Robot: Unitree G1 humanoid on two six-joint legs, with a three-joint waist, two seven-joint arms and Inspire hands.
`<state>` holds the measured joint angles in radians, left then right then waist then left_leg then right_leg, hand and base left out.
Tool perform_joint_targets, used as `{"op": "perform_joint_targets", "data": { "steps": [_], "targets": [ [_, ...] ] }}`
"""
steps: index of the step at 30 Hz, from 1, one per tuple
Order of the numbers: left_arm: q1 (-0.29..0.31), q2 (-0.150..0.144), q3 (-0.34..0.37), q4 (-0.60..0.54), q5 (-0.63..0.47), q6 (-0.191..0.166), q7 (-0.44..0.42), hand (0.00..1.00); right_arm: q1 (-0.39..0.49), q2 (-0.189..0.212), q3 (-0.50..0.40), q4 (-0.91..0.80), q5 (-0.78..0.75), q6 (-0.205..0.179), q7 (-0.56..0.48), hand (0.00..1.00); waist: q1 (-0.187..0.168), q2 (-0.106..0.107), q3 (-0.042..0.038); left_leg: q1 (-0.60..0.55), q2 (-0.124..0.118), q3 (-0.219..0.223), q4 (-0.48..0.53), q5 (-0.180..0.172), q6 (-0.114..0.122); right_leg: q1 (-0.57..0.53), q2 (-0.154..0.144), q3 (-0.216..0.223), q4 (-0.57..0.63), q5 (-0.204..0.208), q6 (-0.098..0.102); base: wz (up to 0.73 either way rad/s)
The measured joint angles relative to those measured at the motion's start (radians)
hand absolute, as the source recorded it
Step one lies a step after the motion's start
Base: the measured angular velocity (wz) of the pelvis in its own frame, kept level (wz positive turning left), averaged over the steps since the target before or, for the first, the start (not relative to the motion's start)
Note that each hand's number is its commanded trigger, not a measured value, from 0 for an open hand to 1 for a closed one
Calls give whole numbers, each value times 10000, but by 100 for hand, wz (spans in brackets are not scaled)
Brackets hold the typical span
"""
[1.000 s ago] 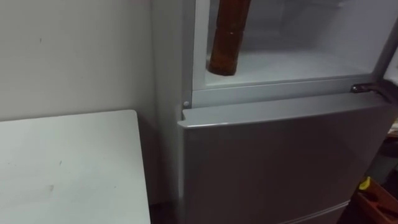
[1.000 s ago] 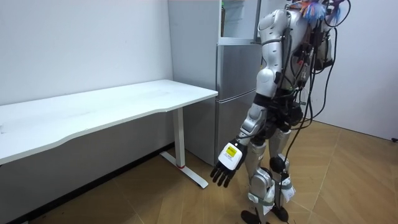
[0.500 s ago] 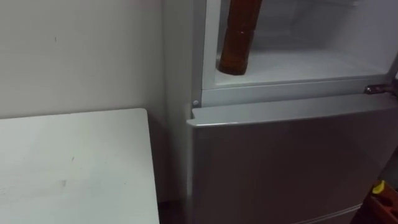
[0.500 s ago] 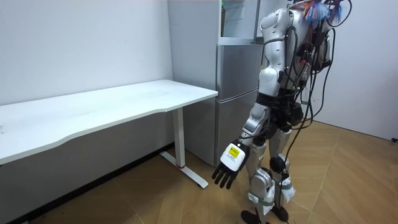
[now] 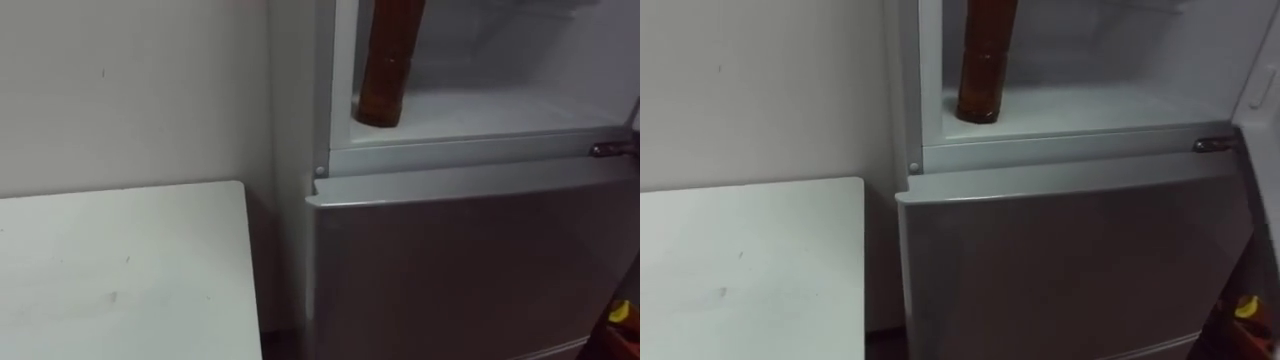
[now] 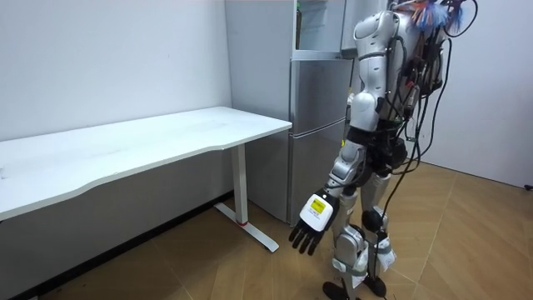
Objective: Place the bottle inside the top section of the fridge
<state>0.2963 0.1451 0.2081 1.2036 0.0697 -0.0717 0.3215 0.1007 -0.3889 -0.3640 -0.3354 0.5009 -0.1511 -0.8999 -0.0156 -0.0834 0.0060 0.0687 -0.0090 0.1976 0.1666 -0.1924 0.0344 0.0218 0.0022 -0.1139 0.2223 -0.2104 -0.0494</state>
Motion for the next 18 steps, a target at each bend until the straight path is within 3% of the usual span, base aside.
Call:
{"op": "perform_joint_targets", "data": {
  "steps": [5,13,18],
  "targets": [
    [-43,29,-398,-3,6,-3,11,0,-713,0,291,-63,-680,-309,585,0,66,-106,34,18,89,12,15,-4,-2,89,23,-15,-97,52,6,0],
    [-96,67,-837,-35,7,113,30,0,-1059,0,904,-93,-1184,-360,1620,0,258,97,38,106,106,-74,-16,-51,-13,354,21,-205,-368,178,13,4],
    [-164,64,-940,-33,27,223,10,0,-1217,3,1545,-89,-1180,-305,2776,0,273,279,-15,107,108,-81,-24,-50,-14,367,24,-247,-377,180,9,0]
  ]
}}
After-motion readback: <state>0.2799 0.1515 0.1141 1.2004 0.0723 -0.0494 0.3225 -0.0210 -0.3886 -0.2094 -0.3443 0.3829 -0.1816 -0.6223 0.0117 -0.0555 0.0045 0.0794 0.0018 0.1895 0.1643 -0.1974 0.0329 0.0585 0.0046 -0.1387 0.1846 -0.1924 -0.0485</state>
